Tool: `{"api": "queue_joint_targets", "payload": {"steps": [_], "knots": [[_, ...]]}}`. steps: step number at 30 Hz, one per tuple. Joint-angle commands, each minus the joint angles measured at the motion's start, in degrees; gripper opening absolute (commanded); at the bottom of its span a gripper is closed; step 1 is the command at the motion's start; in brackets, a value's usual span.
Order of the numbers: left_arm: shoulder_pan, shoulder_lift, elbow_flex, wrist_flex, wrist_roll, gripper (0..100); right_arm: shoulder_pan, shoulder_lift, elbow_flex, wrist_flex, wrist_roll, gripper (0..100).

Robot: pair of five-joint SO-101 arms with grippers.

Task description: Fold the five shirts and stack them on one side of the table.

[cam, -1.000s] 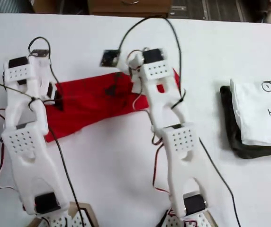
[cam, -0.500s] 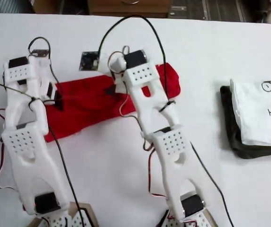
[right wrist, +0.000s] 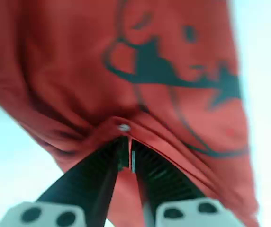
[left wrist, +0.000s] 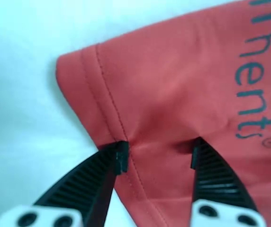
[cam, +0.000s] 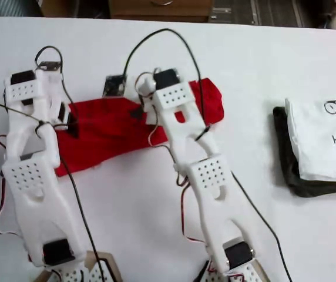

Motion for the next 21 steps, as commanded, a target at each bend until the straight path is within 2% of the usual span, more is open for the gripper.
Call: {"api": "queue_joint_targets", "payload": {"steps": [1,10,21], "knots": [[1.3,0.5,-0.9,-1.6,-0.8,24,2.9,-6.9,-8.9,0.7,-0.4,2.1],[1.3,0.5,-0.9,-1.6,-0.9,24,14.6,-2.6,-12.4,0.7,-5.2,2.1],[1.3,0.5,-0.9,-1.6,-0.9,24,19.8,6.5,-12.5,-9.1,-5.2,2.1]]}}
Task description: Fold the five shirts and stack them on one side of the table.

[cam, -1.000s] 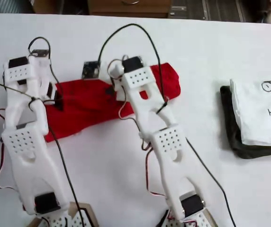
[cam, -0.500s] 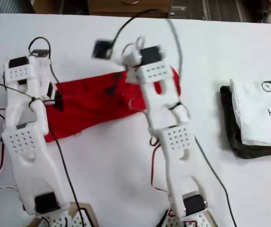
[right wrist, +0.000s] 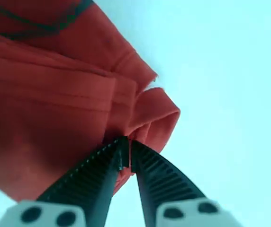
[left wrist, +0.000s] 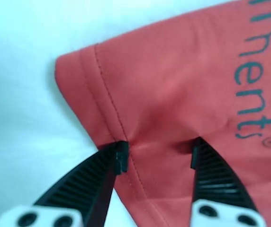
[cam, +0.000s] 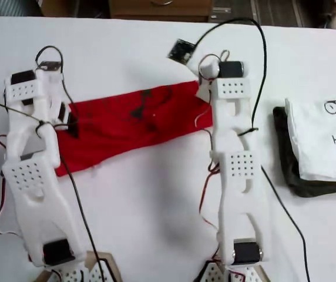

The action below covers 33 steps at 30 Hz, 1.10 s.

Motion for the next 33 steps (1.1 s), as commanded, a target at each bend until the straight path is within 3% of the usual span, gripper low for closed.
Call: {"api": "queue_joint_targets", "payload": {"steps": [1,9,16,33], "knots": [[1.1,0.5,-0.9,-1.6,-0.5,24,0.8,-0.1,-2.0,-2.8,-0.4,2.1],[1.1,0.5,-0.9,-1.6,-0.5,24,1.6,-0.9,-2.8,-5.6,-0.4,2.1],[1.1,0.5,-0.9,-1.6,-0.5,24,-3.8,-9.1,-9.6,9.6,-3.3,2.1],[1.1,0.5,-0.9,-1.6,-0.5,24,-1.4,-2.0,0.4,9.5,-4.8,2.1]]}}
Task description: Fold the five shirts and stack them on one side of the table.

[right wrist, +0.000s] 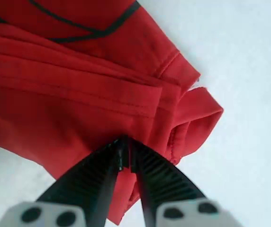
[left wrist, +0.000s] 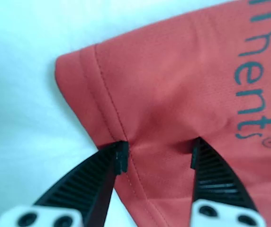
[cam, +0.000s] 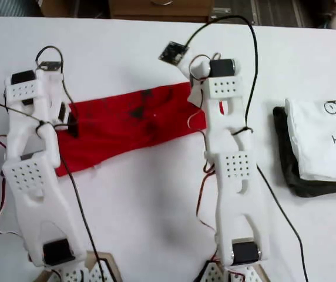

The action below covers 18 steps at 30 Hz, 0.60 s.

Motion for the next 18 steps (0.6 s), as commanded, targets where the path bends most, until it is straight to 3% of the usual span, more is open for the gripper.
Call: {"api": "queue_joint_targets", "payload": {"steps": [1,9,18], "knots": [[1.1,0.5,-0.8,-1.6,-0.5,24,1.8,0.7,-0.4,0.3,-0.2,2.1],[1.1,0.5,-0.8,-1.6,-0.5,24,5.1,2.4,-0.7,0.3,-0.1,2.1],[1.1,-0.3,-1.5,0.2,-0.3,24,-0.8,-5.1,-9.9,0.4,-0.5,2.1]]}}
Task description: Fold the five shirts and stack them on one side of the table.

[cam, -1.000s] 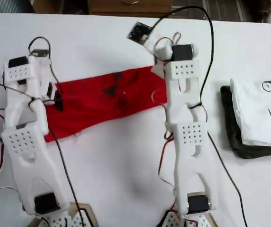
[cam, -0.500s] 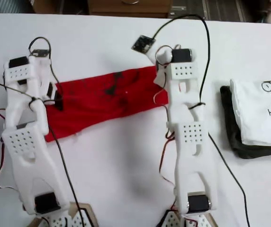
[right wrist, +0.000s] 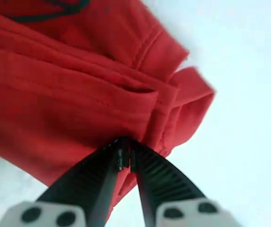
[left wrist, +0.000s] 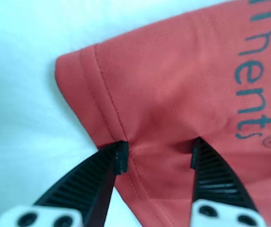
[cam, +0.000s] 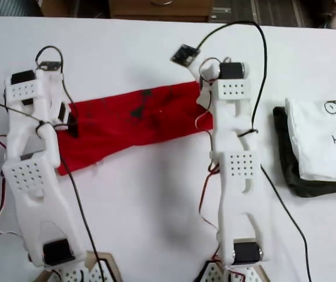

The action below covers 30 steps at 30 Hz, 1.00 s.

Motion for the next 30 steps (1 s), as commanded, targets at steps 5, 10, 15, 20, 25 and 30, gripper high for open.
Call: {"api": "queue_joint_targets", "payload": {"steps": [5,10,15,20,25,30], "knots": [[1.1,-1.2,-9.2,11.1,-0.2,24,-6.9,-14.5,-3.7,0.7,-2.2,2.4],[-0.1,-2.9,-11.2,14.1,-0.2,24,-10.2,-20.9,1.6,0.7,-9.6,2.4],[-0.4,-9.7,-9.2,14.0,1.9,24,-10.8,-24.5,5.5,0.6,-9.6,2.2],[-1.1,-14.0,-5.1,14.0,6.7,24,-8.7,-24.8,5.5,0.0,-9.5,2.2],[-3.3,-13.5,-1.1,12.1,9.6,24,-5.6,-24.5,3.6,-1.8,-9.5,2.2],[-3.7,-13.5,0.0,11.1,9.8,24,-1.9,-24.4,3.7,-2.2,-9.5,2.2]]}}
